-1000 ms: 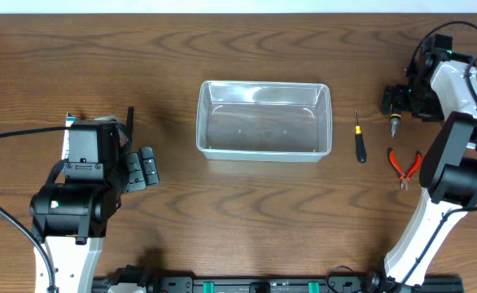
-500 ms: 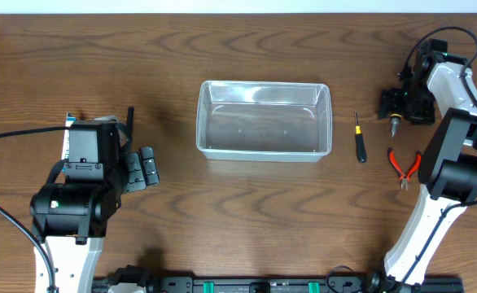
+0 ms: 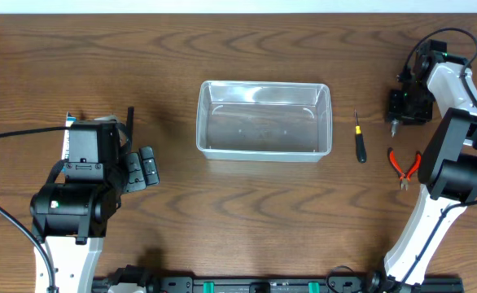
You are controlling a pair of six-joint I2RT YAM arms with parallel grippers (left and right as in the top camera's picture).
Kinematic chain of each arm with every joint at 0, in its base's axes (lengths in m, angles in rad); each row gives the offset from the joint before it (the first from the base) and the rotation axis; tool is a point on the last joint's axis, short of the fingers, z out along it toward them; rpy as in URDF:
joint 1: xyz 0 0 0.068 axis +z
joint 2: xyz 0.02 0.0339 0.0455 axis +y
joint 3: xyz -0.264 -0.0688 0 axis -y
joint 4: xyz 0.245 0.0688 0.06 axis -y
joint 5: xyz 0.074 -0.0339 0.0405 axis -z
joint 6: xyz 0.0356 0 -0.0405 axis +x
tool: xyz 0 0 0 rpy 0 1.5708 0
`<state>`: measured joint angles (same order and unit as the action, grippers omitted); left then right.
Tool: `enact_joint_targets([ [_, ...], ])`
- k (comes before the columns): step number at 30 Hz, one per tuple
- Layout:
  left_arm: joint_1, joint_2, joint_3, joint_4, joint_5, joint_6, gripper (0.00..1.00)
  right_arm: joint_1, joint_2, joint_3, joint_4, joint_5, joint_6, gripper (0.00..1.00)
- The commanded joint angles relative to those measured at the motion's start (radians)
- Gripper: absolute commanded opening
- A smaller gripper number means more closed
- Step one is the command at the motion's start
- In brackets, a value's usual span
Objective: Pack container
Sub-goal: 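Lower right gripper and grasp the large yellow-black screwdriver, then carry the screwdriver into the clear container and release it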
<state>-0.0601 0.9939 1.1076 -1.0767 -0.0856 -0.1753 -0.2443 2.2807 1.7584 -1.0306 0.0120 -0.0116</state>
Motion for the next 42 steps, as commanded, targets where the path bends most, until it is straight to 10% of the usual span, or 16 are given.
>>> enact_joint_targets([
  [1,-0.002,-0.003,0.021,-0.005,-0.012,0.02,0.98,0.01,0.017,-0.006,-0.004,0.006,-0.001,0.38],
  [15,-0.002,-0.003,0.021,-0.005,-0.012,0.02,0.98,0.01,0.017,-0.006,-0.005,0.006,-0.001,0.02],
  [28,-0.002,-0.003,0.021,-0.004,-0.012,0.021,0.98,0.042,-0.147,0.144,-0.059,0.007,-0.015,0.01],
  [42,-0.002,-0.003,0.021,-0.004,-0.012,0.021,0.98,0.578,-0.374,0.216,-0.165,-0.084,-0.808,0.01],
])
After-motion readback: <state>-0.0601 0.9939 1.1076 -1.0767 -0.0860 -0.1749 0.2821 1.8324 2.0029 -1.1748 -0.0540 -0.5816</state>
